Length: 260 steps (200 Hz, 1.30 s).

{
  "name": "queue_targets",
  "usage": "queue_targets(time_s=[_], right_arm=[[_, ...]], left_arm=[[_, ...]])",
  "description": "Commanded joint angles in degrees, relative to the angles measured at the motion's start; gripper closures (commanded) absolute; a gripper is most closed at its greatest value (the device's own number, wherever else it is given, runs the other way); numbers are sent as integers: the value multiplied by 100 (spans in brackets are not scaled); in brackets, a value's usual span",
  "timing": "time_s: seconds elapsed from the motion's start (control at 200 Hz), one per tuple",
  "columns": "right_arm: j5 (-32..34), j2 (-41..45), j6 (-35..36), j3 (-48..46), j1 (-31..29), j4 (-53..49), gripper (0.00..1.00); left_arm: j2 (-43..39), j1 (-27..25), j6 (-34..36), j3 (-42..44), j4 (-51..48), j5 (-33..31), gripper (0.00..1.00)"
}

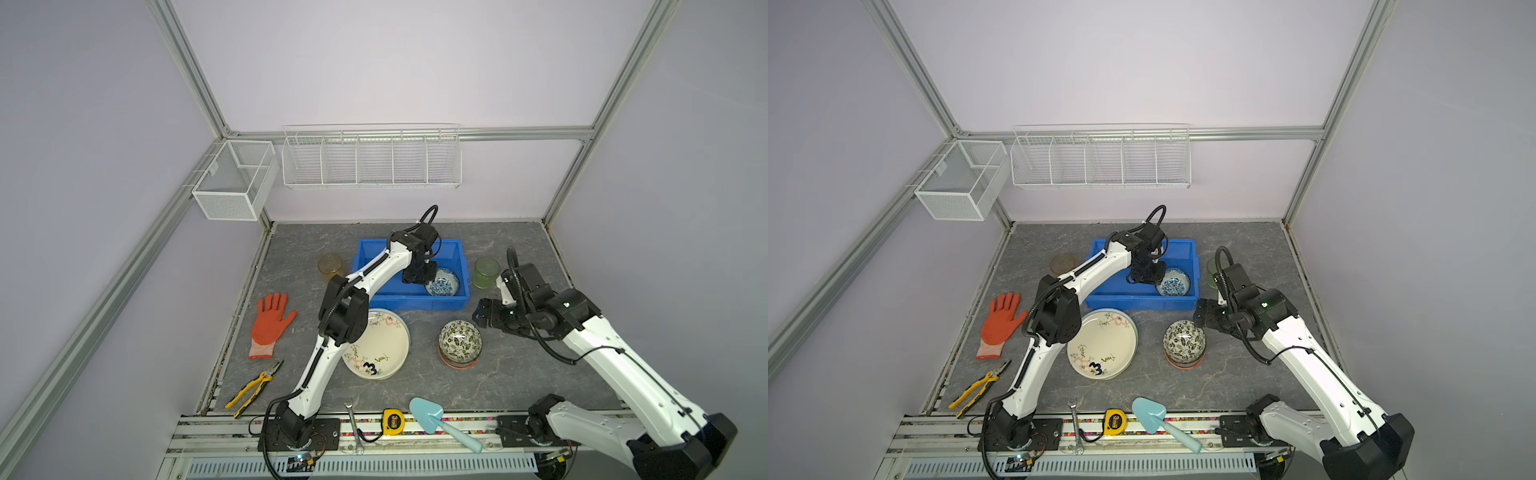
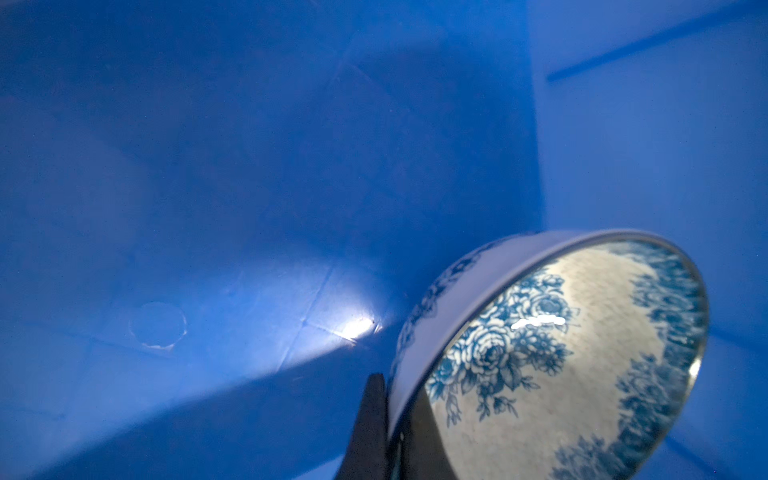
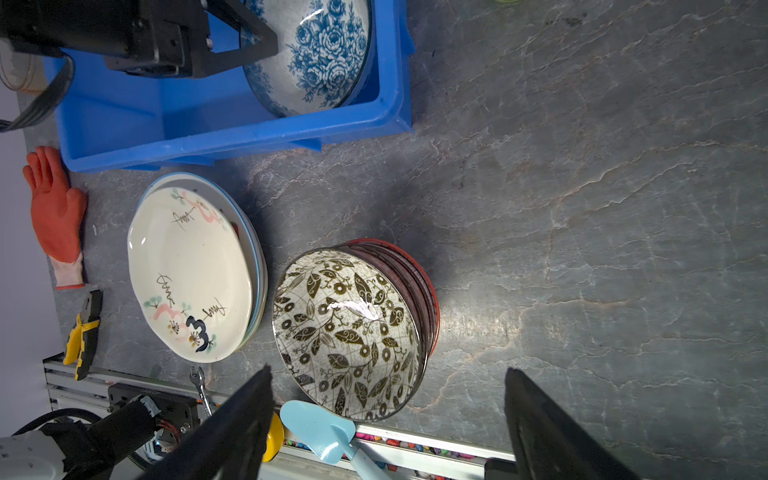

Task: Place the mixed dishes into the plastic bin
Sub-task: 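Lower the bowl into the bin and open the left gripper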

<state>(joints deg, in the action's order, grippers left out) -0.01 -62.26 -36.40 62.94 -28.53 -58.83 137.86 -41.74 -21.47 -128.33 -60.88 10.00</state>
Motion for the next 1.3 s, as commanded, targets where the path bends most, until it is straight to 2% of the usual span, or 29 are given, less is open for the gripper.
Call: queue_targets(time_s=[0.0,0.37,0.795,1.13,1.295], right_arm=[[-69,-41,21,-93,37,40,12],[-94,-49,-7,-150,36,61,12],[-102,-94,3,-198,34,95,12],[-79,-93,13,-186,38,53,12],[-54,-102,80,-119,40,-28,12]], left_arm=[[46,-52,205,-131,-85,188,100],[137,-63,97,-133,50,357,100],[225,-66,40,-104,169,536,87],[207,-65,66,-35,191,546,66],[78,-58,90,-8,165,399,45]])
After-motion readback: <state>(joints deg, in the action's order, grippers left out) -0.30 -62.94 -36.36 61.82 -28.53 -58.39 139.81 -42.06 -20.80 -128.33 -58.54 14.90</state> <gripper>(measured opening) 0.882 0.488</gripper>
